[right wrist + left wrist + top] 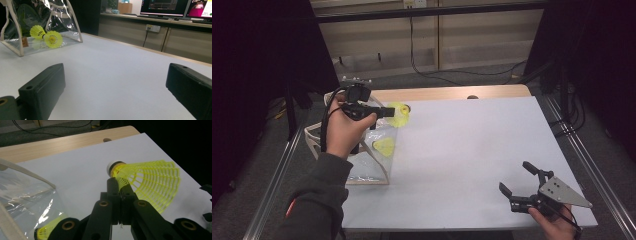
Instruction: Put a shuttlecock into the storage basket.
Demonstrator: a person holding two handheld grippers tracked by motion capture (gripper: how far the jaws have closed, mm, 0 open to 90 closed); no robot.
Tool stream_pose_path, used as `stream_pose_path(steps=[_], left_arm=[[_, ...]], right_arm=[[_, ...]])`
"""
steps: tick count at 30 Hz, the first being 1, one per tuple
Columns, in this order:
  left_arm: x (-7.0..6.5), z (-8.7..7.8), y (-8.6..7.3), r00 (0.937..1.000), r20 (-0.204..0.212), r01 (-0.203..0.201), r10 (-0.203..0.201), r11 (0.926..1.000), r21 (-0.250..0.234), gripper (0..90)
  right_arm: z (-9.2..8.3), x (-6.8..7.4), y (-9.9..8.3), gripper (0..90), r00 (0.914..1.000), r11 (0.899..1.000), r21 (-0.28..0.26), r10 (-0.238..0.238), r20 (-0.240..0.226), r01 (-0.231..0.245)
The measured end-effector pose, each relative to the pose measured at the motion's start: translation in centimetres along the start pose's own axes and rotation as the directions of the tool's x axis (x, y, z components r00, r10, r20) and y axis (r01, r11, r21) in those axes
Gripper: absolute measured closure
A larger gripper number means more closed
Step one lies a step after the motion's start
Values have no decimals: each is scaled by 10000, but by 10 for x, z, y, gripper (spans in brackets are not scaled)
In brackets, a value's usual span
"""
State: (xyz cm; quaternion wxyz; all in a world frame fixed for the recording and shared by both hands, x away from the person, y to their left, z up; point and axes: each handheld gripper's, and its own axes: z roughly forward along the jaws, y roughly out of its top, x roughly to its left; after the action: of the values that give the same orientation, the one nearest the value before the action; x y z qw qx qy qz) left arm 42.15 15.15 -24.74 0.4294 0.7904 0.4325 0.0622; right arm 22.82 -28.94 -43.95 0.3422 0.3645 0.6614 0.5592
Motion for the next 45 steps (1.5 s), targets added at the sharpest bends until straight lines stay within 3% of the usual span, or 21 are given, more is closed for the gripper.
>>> stream_pose_path(steps=[45], left_arm=[[14,-31,4,9988,-469,103,-111,9998,-161,890]], right_arm=[[0,1,0,22,10000,10000,-1,-1,-23,1]])
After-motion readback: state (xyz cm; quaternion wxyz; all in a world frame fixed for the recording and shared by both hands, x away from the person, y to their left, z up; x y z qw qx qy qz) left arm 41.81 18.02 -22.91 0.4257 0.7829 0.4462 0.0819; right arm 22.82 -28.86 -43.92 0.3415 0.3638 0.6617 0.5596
